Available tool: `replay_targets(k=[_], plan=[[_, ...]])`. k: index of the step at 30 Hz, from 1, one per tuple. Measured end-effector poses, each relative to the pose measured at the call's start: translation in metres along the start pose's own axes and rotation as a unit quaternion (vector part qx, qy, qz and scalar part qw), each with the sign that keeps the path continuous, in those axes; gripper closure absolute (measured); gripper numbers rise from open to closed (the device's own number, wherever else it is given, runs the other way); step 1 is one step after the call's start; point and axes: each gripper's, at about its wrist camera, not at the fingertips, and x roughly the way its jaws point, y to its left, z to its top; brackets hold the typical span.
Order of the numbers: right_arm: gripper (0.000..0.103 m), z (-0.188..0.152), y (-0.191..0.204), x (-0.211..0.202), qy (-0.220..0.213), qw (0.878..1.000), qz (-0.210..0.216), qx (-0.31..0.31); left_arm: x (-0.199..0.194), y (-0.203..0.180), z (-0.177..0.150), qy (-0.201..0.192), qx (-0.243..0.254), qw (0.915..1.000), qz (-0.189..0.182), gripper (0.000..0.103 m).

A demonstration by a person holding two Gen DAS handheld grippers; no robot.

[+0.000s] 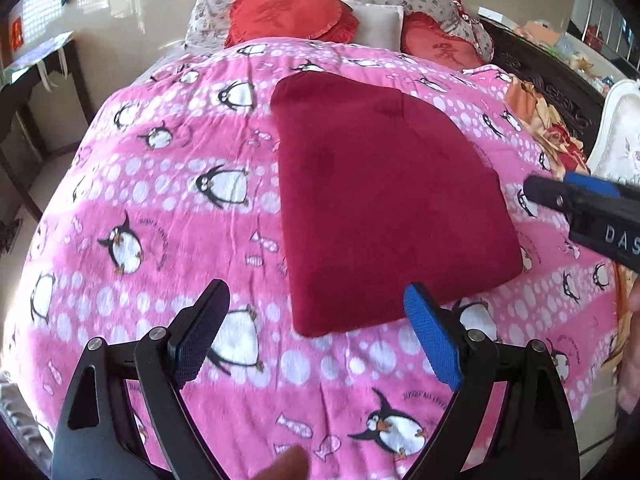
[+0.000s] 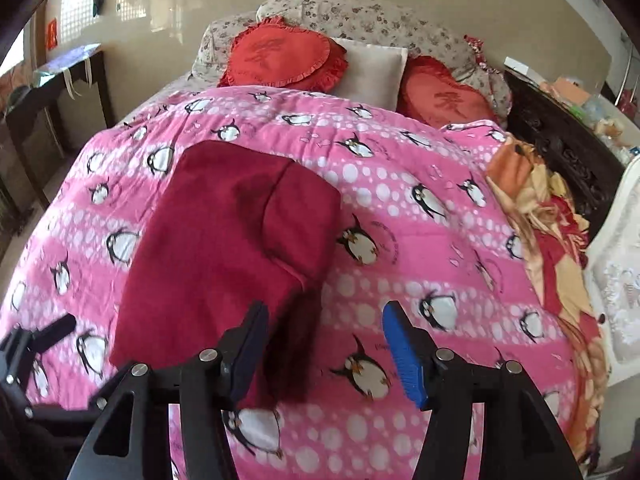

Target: Fold small clothes

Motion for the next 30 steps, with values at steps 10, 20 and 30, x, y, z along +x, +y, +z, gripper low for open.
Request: replay_targets(k=[10,20,30], plan=[[0.046,-0.011,-0.007,-0.003,0.006,1.0,-0.007,0.008,-0.013,0.004,-0.002,-0.022,-0.003,0.9998,0.002,0.014],[0.046,-0.014,-0.018,0.004,0.008,1.0,0.002,0.029,-0.016,-0.006,-0.001,-0.041,0.01,0.9989,0.021,0.012],[0.046,-0.016,-0.024,0.01,0.013,0.999,0.013,0.035,-0.005,-0.007,0.001,-0.006,-0.01,0.9997,0.02,0.005]])
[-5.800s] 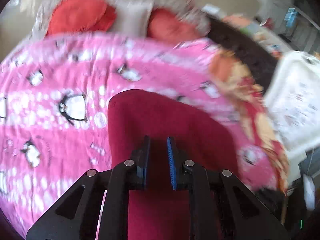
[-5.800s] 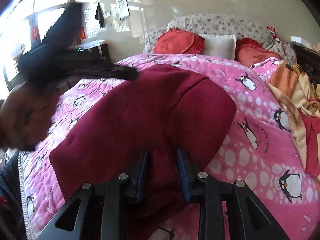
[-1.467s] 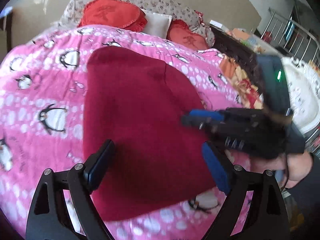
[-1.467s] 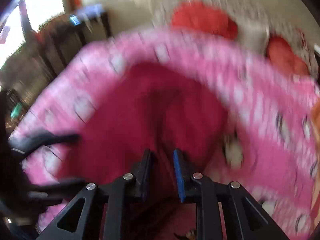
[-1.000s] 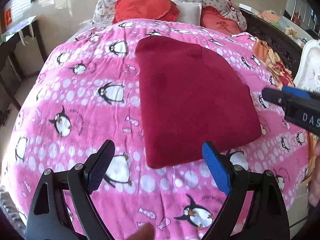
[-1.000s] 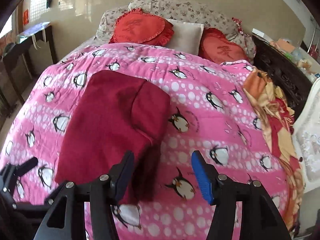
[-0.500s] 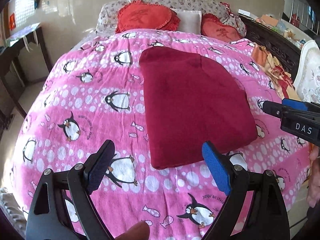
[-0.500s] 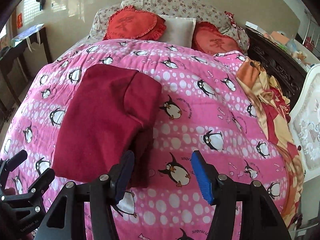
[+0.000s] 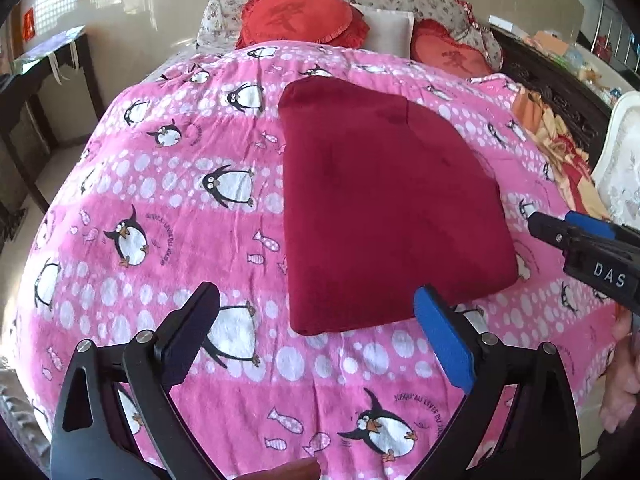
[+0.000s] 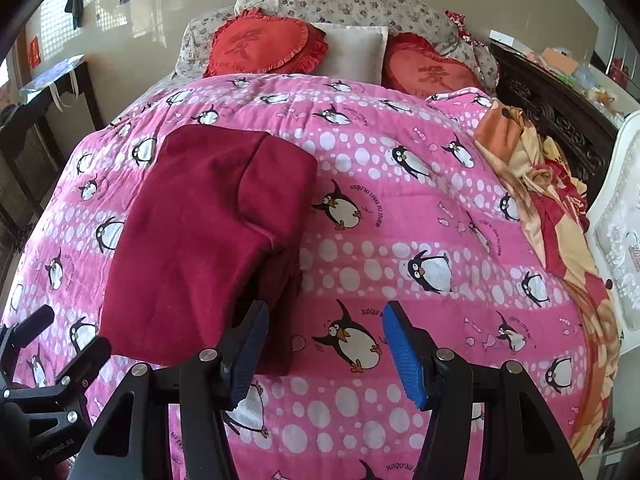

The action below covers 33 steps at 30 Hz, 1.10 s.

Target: Fold small clothes

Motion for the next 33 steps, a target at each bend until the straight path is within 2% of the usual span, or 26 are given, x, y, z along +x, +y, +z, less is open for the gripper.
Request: replay_targets(k=[3,5,7,13,16,23,33], plan=[[0.046,-0.001,-0.001,0.0,0.001,1.0,0.004,0.0,-0.003,0.0,0.0,0.002,-0.005,1.0,-0.008,0.005],[0.046,-0.002,0.001,-0.004,-0.001,1.0,0.013,-0.003,-0.001,-0.001,0.002,0.013,-0.008,0.9999,0.004,0.005],[0.046,-0.003,0.002,-0.012,-0.008,0.999,0.031,-0.001,-0.001,-0.002,0.003,0.021,-0.007,0.9996,0.02,0.005],[0.046,-0.007,0.004,-0.051,-0.046,0.994,0.097,-0.008,-0.006,-0.006,0.003,0.024,-0.005,0.9994,0.026,0.005],[0.046,-0.009,0.002,-0.062,-0.051,0.991,0.123,-0.008,-0.003,-0.008,0.003,0.032,-0.003,0.999,0.031,0.005],[0.046,-0.02,-0.005,-0.073,-0.053,0.987,0.149,-0.01,0.001,-0.008,0.0,0.048,-0.013,0.9984,0.028,0.005],[0.046,-0.03,-0.012,-0.073,-0.04,0.989,0.143,-0.008,-0.004,-0.009,0.002,0.049,-0.015,0.9986,0.014,0.005]])
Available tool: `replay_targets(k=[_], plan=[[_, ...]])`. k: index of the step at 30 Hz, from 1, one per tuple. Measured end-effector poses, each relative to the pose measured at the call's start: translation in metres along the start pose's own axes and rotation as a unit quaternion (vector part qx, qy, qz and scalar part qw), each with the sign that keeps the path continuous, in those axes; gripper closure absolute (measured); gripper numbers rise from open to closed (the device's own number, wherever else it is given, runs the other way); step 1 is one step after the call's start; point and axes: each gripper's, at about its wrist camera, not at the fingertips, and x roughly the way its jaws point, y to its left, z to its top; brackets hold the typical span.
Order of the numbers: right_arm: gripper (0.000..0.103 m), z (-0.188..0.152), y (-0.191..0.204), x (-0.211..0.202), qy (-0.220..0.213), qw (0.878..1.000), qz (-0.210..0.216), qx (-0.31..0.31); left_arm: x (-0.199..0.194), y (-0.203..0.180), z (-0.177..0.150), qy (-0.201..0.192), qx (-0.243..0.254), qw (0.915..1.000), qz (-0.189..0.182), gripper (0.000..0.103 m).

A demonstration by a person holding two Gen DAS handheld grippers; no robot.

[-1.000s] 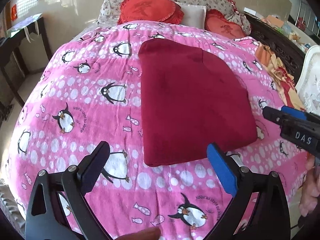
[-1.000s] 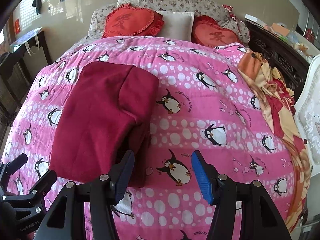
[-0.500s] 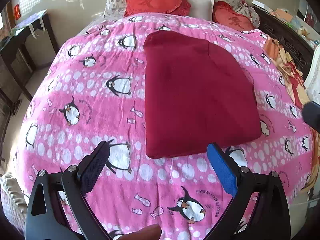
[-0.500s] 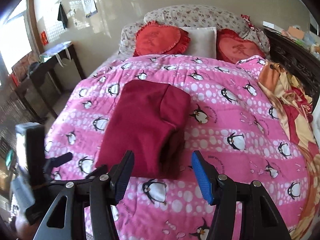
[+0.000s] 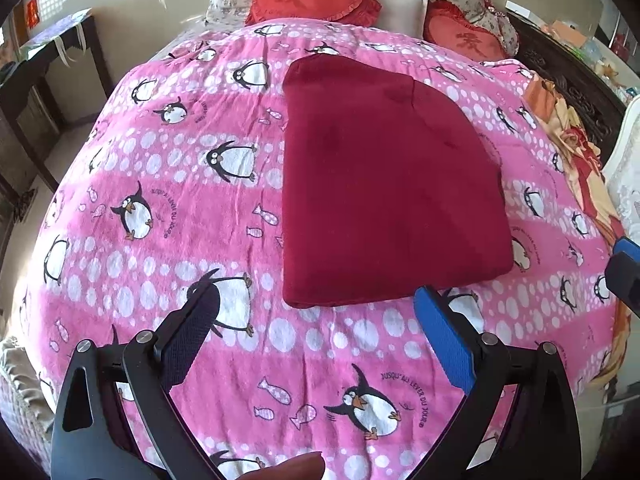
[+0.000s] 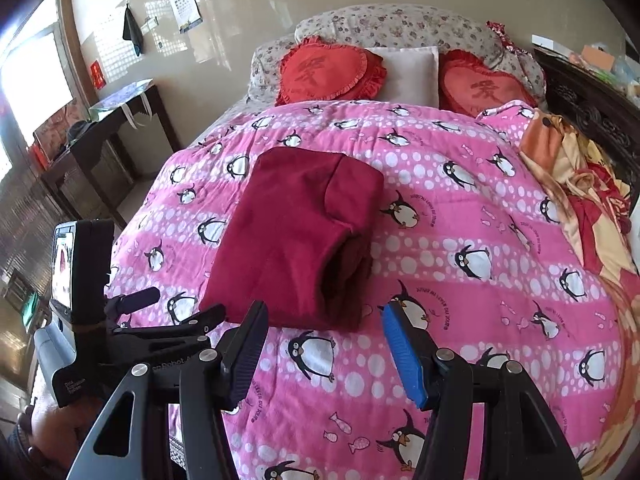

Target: Fold small clothes

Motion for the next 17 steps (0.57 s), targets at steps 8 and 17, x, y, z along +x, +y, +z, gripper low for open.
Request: replay_targets(k=[8,17], plan=[[0.046,0.001,0.002,-0.004,-0.004,1.0,-0.006,-0.008,-0.01,-0.003,0.003,-0.007,0.003,0.9999,-0.009,0.005],[0.046,-0.003,0.0,-0.004,-0.003,1.0,-0.01,-0.007,-0.017,-0.007,-0.001,-0.03,0.01,0.9995,0.001,0.005]])
